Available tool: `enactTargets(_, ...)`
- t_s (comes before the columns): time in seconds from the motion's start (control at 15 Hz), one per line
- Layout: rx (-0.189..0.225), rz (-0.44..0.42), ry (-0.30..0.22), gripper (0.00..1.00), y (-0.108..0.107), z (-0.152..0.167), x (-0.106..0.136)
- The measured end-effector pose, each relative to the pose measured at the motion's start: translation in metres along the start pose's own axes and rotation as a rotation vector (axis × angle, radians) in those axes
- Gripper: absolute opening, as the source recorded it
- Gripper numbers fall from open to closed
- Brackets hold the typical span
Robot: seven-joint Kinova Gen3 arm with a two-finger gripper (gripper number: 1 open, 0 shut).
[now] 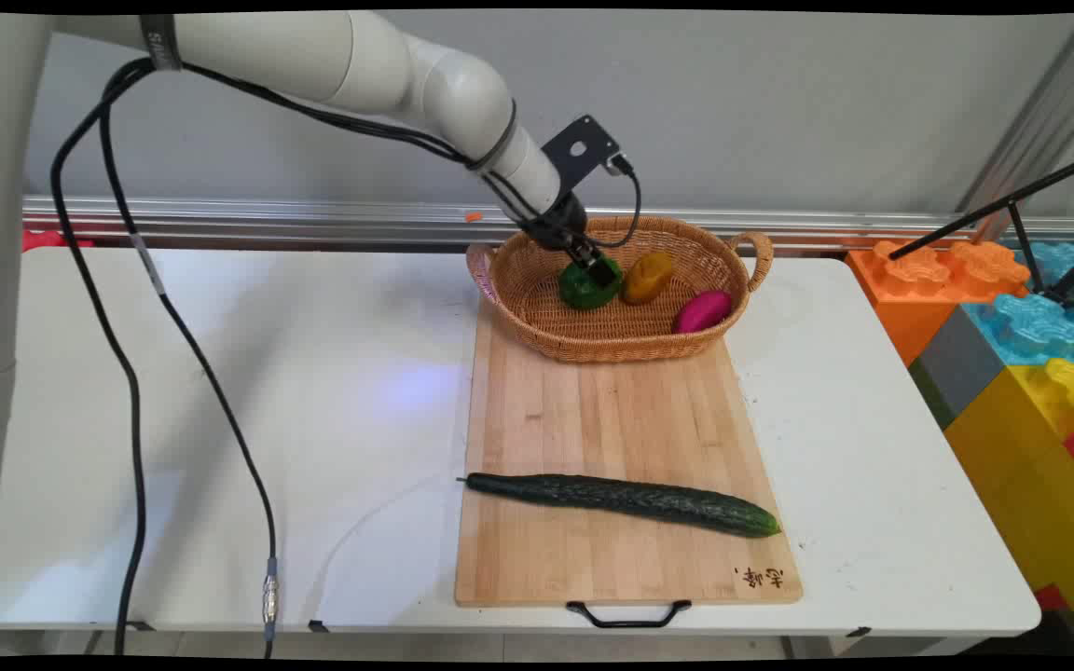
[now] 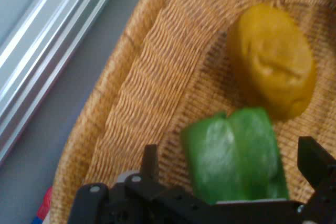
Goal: Pick up the cucumber from the cutting board
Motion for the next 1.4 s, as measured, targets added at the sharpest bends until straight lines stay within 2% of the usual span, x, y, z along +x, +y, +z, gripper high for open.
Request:
enactTargets(0.2, -0.021, 0.008, 0.036, 1.0, 0.012, -0.023, 0.021)
enactTargets(0.4, -0.066, 0.027, 0.063, 1.0, 0.032, -0.057, 0.037)
enactTargets(0.67, -0.164, 0.065, 0.063, 1.0, 0.065, -0.103, 0.042)
enactTargets(0.73, -0.201, 0.081, 0.057, 1.0, 0.076, -0.115, 0.039)
enactTargets(0.93, -0.278, 0.133, 0.044, 1.0, 0.098, -0.14, 0.029)
enactTargets(1.07, -0.334, 0.195, 0.026, 1.0, 0.116, -0.155, 0.013)
enactTargets(1.2, -0.367, 0.249, 0.004, 1.0, 0.128, -0.16, -0.004)
enactTargets(1.4, -0.393, 0.315, -0.024, 1.0, 0.142, -0.157, -0.03)
